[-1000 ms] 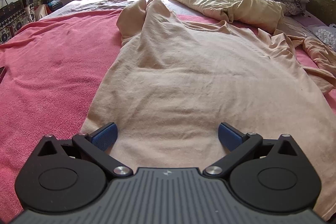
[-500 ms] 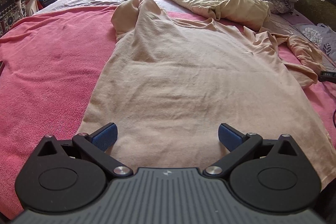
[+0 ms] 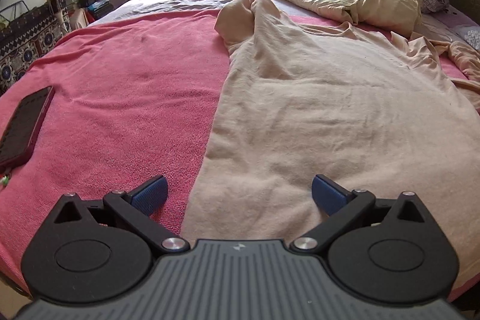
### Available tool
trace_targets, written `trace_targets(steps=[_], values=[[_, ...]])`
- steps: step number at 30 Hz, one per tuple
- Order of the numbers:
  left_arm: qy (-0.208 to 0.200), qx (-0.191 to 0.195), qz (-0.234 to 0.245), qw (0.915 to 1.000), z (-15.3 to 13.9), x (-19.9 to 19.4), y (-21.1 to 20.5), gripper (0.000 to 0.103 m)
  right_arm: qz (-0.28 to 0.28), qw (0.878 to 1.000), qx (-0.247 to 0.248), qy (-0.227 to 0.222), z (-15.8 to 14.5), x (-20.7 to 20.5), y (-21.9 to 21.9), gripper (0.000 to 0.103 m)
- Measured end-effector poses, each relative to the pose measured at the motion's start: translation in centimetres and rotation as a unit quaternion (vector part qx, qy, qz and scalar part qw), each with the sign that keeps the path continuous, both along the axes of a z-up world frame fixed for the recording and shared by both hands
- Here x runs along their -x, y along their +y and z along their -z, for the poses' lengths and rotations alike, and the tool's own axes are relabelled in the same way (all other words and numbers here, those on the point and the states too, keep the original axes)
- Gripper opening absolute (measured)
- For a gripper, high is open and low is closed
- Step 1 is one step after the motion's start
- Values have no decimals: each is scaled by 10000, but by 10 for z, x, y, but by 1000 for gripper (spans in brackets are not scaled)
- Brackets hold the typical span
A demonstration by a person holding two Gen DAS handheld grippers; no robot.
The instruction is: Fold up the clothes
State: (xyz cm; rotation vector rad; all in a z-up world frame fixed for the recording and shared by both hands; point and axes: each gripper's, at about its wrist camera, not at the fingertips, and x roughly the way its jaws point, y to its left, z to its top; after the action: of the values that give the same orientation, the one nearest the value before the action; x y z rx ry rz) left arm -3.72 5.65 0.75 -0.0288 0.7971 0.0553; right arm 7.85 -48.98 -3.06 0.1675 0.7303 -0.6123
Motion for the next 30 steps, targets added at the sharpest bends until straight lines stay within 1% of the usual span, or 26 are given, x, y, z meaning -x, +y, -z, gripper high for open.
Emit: trace_targets(steps=[2,4,6,7,8,11,14,15,16,17,18,19,20,21,22,24,25,26,27,28,29,30], values=[[-31,125,-47,9999,3,1,4,103,0,10000,-11,48,-1,-2,1,103],[-40,16,-7,10000,4,1,1,103,5,9998,-64,163,-4,-5,0,103],[-59,21,1,10000,4,2,0,103,135,9990,-218,362,-10,-10,-2,103],[-73,46,6,10000,4,3,1,103,218,9987,-288,365,-14,-10,1,102],[-85,53,16,9999,4,3,1,103,168,9990,-344,235,-19,-5,8,99],[-119,67,36,9999,4,4,2,103,-597,9964,-385,-468,-32,21,45,97],[-165,68,53,9998,5,4,2,103,-1532,9830,-384,-933,-40,47,92,97],[-177,67,58,9998,5,5,2,103,-1787,9788,-349,-936,-41,51,106,95],[-186,73,58,9998,5,5,2,103,-1975,9765,-265,-815,-39,50,119,91],[-197,73,60,9998,5,5,2,103,-2163,9737,-180,-693,-38,48,132,83],[-207,73,61,9997,5,5,2,103,-2349,9703,-95,-571,-36,47,145,77],[-218,73,62,9997,5,5,2,103,-2463,9683,8,-419,-33,43,155,65],[-229,73,64,9997,5,6,2,103,-2450,9692,113,-226,-28,35,163,62],[-239,73,65,9997,5,6,2,103,-2347,9720,126,-45,-23,27,167,62],[-249,74,67,9996,5,6,2,103,-2211,9753,-14,35,-21,21,166,61],[-254,82,74,9996,5,6,2,103,-2053,9766,-622,-169,-24,20,160,56],[-262,89,73,9996,6,6,3,103,-2007,9748,-930,-277,-26,20,157,48],[-280,83,70,9995,6,6,2,103,-1954,9733,-1162,-317,-27,20,154,35],[-303,66,69,9995,7,7,2,103,-1866,9728,-1338,-318,-28,19,152,24],[-319,54,70,9995,7,7,1,103,-1781,9736,-1396,-288,-31,17,150,9],[-339,49,74,9994,7,7,1,103,-1699,9763,-1320,-225,-36,13,147,8],[-354,58,77,9993,8,8,2,103,-1616,9807,-1077,-207,-45,9,146,7]])
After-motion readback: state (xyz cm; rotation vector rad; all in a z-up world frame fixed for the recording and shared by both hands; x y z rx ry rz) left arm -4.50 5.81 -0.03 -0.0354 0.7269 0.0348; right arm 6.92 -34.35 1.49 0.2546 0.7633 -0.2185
